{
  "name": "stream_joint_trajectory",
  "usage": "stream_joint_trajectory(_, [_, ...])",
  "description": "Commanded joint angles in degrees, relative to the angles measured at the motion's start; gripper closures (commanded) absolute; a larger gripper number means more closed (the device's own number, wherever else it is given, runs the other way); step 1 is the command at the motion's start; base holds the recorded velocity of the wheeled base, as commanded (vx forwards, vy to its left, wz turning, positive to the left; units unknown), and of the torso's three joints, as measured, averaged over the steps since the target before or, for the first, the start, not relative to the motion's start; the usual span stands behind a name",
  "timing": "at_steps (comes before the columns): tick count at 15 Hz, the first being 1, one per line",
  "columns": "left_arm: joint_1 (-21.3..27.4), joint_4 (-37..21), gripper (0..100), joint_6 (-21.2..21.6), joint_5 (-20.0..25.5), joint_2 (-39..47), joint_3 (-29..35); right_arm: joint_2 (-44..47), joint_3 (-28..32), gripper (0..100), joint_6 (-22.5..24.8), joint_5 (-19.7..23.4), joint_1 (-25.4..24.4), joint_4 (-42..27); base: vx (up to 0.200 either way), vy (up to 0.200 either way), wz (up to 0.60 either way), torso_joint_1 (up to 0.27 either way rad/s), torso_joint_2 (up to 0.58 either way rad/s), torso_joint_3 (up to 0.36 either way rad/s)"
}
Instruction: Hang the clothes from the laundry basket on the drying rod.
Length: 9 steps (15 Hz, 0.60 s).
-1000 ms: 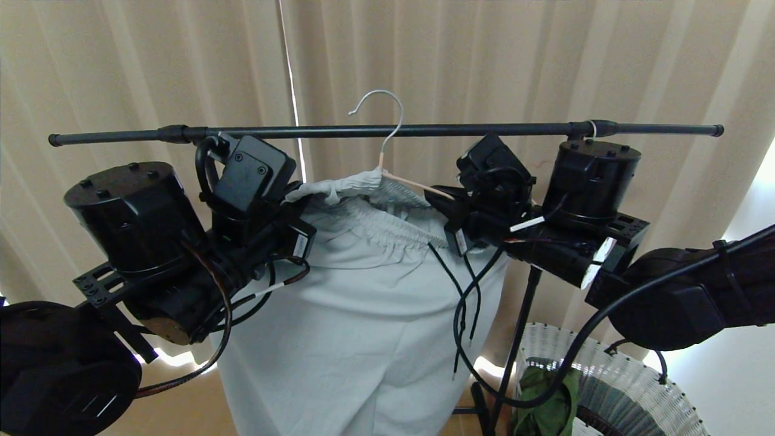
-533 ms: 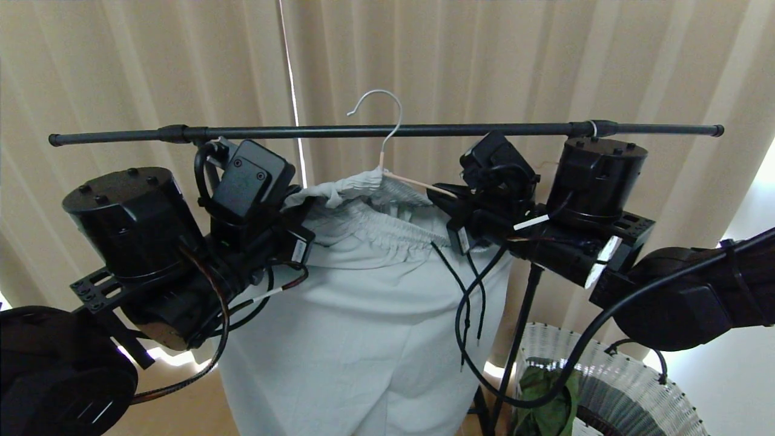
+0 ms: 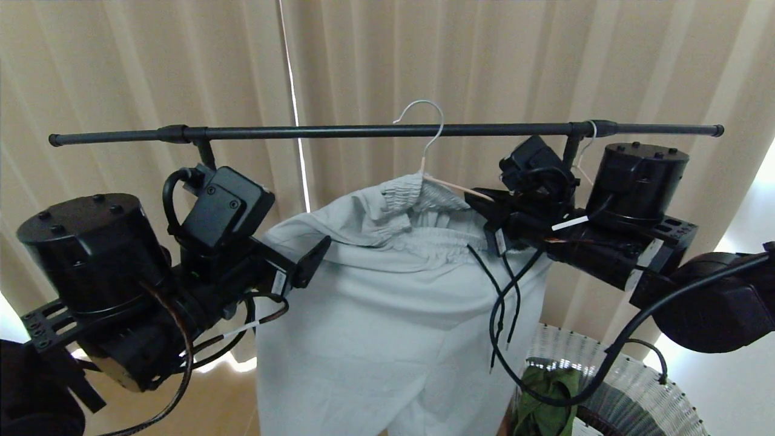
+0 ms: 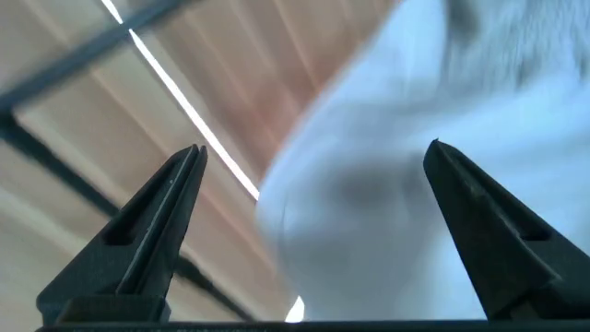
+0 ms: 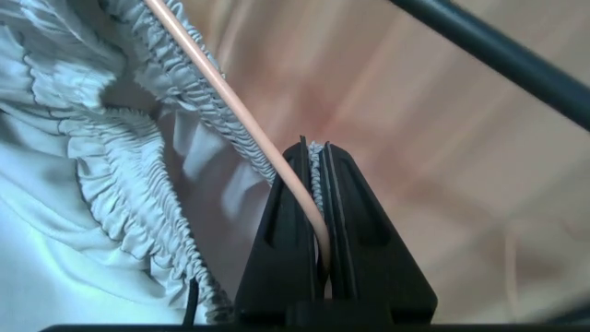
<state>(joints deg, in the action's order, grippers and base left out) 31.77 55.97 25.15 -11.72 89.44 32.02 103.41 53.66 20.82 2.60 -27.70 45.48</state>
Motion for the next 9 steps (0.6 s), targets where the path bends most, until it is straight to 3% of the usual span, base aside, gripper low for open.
stream_joint_trajectory(1, [-0.04,-3.41,0,-1.16,-0.06,-4.98,-3.28,-2.16,-1.90,100,0.01,0.13,2.21,0.22,0.000,0.000,0.00,0.000,0.00,0.000])
stream_joint_trajectory(4, [-0.74,-10.88,0,-4.49,-0.06,-9.37,-8.03,-4.36,-3.21,100,-0.08,0.13,2.91,0.31,0.000,0.000,0.00,0.000,0.00,0.000])
stream_joint_trajectory(6, [-4.08,-14.31,0,-5.20,0.03,-9.73,-11.37,-5.33,-3.74,100,-0.17,0.22,3.00,0.48,0.000,0.000,0.00,0.000,0.00,0.000])
stream_joint_trajectory(9, [-7.69,-14.13,0,-5.37,8.11,-8.58,-12.25,-6.47,-3.48,100,-0.17,0.74,3.00,0.48,0.000,0.000,0.00,0.000,0.00,0.000])
